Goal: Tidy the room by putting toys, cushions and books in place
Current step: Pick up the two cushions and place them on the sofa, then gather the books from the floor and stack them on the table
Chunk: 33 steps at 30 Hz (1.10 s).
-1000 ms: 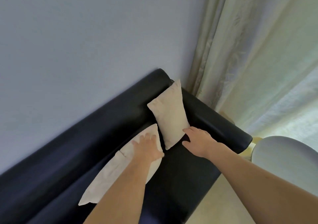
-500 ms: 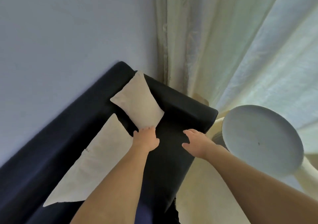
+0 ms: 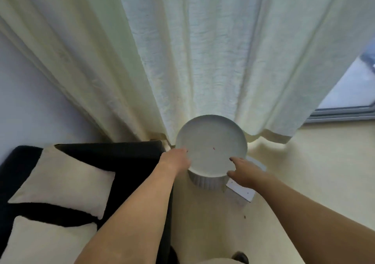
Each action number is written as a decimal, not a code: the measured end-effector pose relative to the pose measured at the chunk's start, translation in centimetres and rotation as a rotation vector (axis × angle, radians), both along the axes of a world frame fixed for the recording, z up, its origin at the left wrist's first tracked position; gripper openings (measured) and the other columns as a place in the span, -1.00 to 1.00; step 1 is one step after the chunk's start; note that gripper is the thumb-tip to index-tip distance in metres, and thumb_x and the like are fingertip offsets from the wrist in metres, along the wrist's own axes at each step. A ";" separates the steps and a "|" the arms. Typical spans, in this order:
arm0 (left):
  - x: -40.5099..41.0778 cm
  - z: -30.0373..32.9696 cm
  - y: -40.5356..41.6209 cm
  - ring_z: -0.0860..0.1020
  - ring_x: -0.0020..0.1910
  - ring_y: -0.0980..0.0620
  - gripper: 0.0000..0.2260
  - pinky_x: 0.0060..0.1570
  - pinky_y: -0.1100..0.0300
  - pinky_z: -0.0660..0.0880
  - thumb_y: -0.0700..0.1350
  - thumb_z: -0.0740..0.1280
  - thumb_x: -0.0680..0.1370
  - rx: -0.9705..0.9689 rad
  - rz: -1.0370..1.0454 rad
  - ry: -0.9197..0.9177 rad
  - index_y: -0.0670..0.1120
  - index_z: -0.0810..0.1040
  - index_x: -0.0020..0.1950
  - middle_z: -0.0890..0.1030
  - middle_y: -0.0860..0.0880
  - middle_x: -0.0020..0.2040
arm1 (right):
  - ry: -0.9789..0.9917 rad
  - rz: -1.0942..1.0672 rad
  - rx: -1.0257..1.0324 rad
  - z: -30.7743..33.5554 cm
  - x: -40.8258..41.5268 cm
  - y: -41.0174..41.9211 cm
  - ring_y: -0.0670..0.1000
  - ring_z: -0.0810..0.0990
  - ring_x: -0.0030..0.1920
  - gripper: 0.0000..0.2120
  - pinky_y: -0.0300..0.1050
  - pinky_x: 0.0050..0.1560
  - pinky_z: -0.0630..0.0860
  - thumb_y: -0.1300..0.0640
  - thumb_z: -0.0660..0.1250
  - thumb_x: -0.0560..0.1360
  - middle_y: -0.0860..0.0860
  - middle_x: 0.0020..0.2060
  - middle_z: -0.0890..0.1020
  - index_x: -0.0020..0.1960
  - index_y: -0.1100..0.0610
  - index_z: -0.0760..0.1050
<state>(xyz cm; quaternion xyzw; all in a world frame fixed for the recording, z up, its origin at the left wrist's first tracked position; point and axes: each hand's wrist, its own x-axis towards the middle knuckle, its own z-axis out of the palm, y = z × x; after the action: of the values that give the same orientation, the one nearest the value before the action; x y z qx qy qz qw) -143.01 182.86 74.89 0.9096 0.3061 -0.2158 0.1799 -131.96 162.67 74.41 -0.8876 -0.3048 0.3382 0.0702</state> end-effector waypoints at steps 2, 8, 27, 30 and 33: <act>4.4 0.1 -4.1 0.46 0.33 -0.13 -0.53 0.30 -0.05 0.42 0.02 0.16 0.60 0.001 -0.098 0.010 -0.01 0.30 0.51 0.45 -0.07 0.42 | 0.007 -0.112 0.021 0.0 2.4 -5.5 0.12 0.31 0.45 -0.41 0.08 0.41 0.30 -0.03 0.18 0.57 0.06 0.51 0.25 0.55 0.05 0.14; 14.8 -0.1 -16.3 0.38 0.43 -0.12 -0.53 0.42 -0.09 0.29 0.05 0.17 0.63 -0.002 -0.347 -0.011 0.02 0.26 0.54 0.37 -0.05 0.49 | 0.032 -0.431 0.081 0.1 7.4 -18.8 0.12 0.31 0.45 -0.41 0.04 0.39 0.31 0.01 0.19 0.57 0.06 0.50 0.26 0.55 0.09 0.13; 48.2 -2.8 -45.7 0.45 0.34 -0.10 -0.59 0.21 0.08 0.42 -0.02 0.16 0.63 0.052 -0.799 0.060 -0.05 0.36 0.48 0.43 -0.07 0.42 | 0.101 -0.884 0.061 -3.2 30.2 -48.9 0.12 0.27 0.46 -0.41 0.06 0.41 0.28 0.02 0.14 0.54 0.04 0.51 0.22 0.55 0.05 0.12; 54.3 -3.6 -52.3 0.46 0.32 -0.11 -0.60 0.25 0.02 0.42 -0.01 0.16 0.61 0.038 -0.881 0.087 -0.05 0.37 0.45 0.46 -0.07 0.38 | 0.108 -0.962 0.024 -3.2 34.1 -54.7 0.12 0.28 0.46 -0.41 0.06 0.41 0.28 0.01 0.14 0.53 0.04 0.51 0.24 0.54 0.05 0.14; 57.9 -4.2 -58.8 0.47 0.30 -0.09 -0.59 0.23 0.05 0.42 0.00 0.17 0.60 -0.002 -0.983 0.081 -0.02 0.36 0.45 0.46 -0.04 0.36 | 0.103 -1.058 0.033 -3.3 37.0 -59.8 0.12 0.29 0.45 -0.40 0.05 0.40 0.29 0.02 0.16 0.51 0.07 0.50 0.26 0.53 0.07 0.16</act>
<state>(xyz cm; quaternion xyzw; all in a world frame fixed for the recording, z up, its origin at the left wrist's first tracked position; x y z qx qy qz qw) -85.08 124.01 70.71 0.9370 -0.1527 -0.3108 0.0458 -94.97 102.91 71.12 -0.9011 0.1832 0.2947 0.2599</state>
